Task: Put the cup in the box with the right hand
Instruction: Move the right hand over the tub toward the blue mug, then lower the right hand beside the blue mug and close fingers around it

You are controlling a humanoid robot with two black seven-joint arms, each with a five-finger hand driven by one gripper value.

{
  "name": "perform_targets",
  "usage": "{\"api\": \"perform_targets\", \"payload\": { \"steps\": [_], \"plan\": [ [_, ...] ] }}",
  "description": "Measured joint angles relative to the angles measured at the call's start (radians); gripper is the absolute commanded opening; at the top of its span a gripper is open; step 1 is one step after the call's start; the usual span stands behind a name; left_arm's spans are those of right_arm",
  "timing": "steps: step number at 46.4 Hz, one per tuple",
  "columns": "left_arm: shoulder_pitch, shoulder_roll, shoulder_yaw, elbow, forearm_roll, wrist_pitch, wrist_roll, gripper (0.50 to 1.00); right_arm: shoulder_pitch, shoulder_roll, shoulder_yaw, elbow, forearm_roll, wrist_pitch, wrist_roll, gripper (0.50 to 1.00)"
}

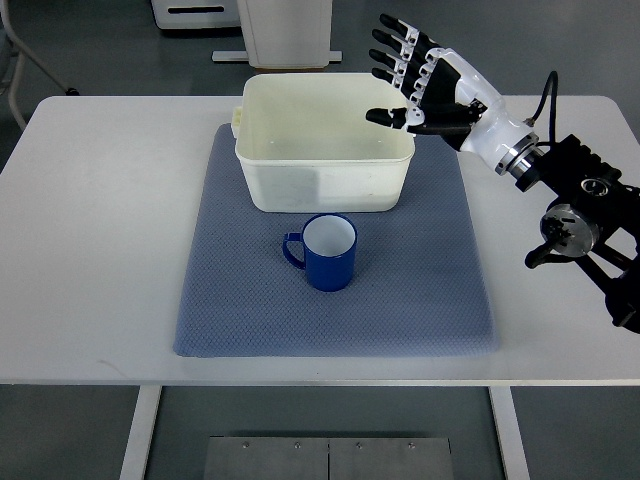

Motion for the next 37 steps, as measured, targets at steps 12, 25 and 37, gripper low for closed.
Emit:
{"api": "perform_targets", "payload": {
  "steps": [12,25,37],
  "plan": [
    [0.0,0.0,0.0,0.0,0.0,0.0,0.0,1.0,-0.022,0.009,-0.078,0.023,-0.08,0.0,0.006,1.0],
    [0.0,0.0,0.0,0.0,0.0,0.0,0.0,1.0,-0.044,0.014,-0.14,0.022,-0.137,0.0,0.012,1.0],
    [0.0,0.0,0.0,0.0,0.0,0.0,0.0,1.0,-0.044,0.013,-0.187,0.022,-0.183,0.0,0.035,1.0]
  ]
}}
